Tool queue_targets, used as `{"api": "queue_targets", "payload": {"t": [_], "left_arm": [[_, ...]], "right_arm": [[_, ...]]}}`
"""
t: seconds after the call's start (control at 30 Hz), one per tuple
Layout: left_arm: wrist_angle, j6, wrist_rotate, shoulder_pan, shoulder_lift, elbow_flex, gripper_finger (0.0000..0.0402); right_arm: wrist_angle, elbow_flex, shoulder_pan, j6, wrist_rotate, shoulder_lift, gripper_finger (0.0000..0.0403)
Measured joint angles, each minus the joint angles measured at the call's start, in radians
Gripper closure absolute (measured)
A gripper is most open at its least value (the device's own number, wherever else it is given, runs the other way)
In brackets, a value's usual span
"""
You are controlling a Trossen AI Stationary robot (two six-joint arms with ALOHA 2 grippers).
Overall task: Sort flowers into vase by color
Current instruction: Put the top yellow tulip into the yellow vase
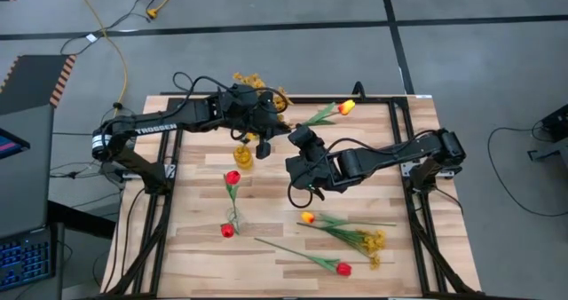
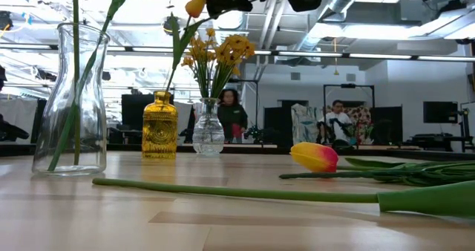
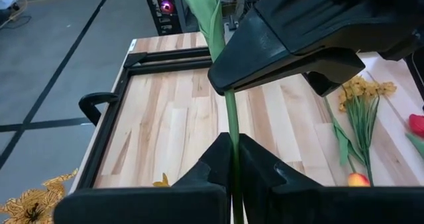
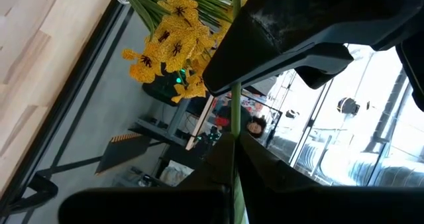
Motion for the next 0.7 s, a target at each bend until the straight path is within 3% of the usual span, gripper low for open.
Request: {"api": "queue_targets", "payload": {"t": [0.23, 0.5, 0.7], "left_arm": [[0.000, 0.000, -0.002, 0.000, 0.000, 0.000, 0.0400], [0.007, 0.001, -0.001, 0.000, 0.000, 0.000, 0.0400], [0.006, 0.001, -0.001, 0.000, 0.000, 0.000, 0.0400]], "right_arm": [[0.000, 0.000, 0.000, 0.037, -0.005, 0.000, 0.0350], [0.005, 0.000, 0.000, 0.041, -0.018, 0.000, 0.0278], [0.008, 0.000, 0.002, 0.152, -0.012, 0.000, 0.0245]]}}
